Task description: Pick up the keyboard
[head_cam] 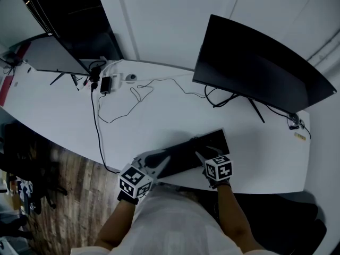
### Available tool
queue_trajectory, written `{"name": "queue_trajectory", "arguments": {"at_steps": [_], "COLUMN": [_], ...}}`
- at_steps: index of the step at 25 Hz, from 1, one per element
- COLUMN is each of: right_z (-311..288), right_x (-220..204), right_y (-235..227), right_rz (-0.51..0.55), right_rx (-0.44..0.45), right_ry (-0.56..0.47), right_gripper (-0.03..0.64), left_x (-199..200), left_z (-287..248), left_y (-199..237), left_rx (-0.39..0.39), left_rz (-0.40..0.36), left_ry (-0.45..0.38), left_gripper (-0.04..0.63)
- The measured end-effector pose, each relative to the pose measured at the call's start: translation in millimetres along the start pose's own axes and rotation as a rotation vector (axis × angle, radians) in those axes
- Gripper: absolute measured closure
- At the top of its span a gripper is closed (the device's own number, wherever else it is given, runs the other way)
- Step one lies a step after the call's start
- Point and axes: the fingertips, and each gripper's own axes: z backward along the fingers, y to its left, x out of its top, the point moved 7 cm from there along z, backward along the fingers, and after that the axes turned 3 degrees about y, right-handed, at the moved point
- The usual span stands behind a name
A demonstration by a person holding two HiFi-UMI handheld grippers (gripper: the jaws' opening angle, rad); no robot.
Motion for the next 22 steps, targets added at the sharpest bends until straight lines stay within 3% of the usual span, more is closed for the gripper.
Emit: {"name": "queue_trajectory", "arguments": {"at_steps": [6, 22], "right_z": [-5.9, -10.5], "right_x": [0.2, 1.0], "right_y": [-0.6, 2.0], "right_rz": [0.01, 0.048], "right_rx": [-0.007, -0.044], "right_ry": [0.016, 0.06], "right_gripper": [0.457, 0.574], "left_x": [0.2, 4.3], "left_z": [0.6, -0.8], "left_y": [1.9, 2.0], "left_rx": [0.003, -0.001], "left_rz": [0.005, 0.002], "left_ry": [-0.001, -0.002], "left_gripper": [0.555, 0.554]}}
